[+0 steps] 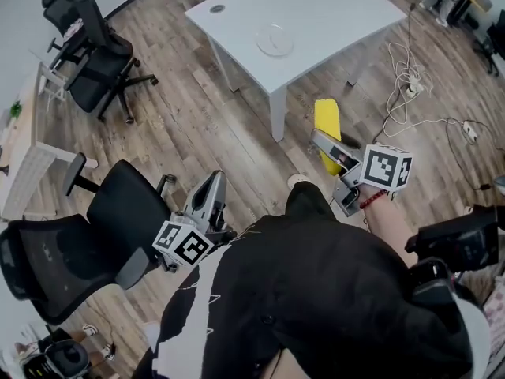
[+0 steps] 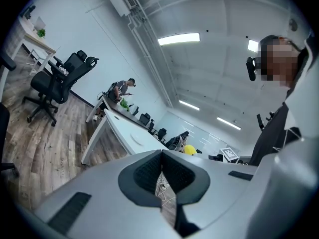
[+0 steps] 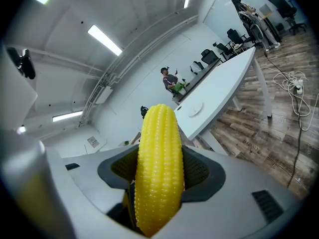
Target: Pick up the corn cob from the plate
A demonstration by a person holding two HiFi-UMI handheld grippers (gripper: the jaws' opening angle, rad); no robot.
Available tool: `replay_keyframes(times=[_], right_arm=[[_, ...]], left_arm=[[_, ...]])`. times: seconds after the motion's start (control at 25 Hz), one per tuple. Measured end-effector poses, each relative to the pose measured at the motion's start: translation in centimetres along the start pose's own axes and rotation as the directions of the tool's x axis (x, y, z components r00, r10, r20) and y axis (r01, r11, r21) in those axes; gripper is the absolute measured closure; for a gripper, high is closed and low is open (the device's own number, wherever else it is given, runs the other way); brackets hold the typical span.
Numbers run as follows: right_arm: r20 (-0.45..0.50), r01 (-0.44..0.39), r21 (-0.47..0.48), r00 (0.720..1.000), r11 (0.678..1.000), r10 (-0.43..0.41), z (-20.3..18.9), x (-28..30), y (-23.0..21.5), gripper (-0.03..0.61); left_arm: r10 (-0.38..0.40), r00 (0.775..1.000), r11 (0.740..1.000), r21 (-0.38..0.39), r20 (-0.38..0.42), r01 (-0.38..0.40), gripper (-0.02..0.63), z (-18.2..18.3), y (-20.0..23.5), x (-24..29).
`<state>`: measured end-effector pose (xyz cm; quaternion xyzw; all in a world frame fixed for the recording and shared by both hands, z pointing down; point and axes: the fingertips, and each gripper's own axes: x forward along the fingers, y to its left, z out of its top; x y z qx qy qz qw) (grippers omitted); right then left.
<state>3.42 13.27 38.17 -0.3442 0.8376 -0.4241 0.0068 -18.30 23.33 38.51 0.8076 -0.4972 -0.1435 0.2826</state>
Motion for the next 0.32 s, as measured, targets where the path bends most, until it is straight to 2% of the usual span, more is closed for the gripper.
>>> replay_keyframes(times=[0.32], right_arm=[[-0.008,0.002,0.014,1.000,1.000,-0.002,-1.5,-0.6,-0.2,0.327]], left_arm=[[-0.016,1.000,1.000,-0.001,-0.017,0.016,0.601,-0.9,0.1,-0.3]])
